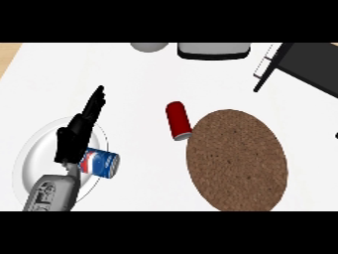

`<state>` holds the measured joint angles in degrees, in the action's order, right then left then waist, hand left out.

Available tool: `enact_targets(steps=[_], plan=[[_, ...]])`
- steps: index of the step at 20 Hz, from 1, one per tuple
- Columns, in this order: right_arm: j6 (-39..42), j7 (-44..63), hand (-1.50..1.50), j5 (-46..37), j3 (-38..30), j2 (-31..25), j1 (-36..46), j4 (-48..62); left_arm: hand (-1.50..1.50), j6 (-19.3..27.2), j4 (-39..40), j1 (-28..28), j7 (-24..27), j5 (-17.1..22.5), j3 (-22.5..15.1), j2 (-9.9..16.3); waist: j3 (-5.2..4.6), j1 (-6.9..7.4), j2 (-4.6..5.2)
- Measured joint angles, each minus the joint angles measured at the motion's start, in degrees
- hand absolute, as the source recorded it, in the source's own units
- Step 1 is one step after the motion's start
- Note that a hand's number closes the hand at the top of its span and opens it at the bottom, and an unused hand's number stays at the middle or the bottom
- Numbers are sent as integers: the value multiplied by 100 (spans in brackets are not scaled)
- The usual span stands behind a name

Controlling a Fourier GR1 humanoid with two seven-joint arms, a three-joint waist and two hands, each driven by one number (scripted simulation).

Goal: Pick the croissant from the placemat and place it in the tiered shelf

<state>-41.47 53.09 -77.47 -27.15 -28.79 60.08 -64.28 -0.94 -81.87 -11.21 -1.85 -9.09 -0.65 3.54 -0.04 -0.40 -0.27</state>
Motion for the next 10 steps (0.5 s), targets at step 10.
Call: enact_targets(steps=[10], plan=[[1396, 944, -150, -106, -677, -13, -715, -2472, 0, -10, -144, 210, -38, 40, 118, 118, -3, -181, -74]])
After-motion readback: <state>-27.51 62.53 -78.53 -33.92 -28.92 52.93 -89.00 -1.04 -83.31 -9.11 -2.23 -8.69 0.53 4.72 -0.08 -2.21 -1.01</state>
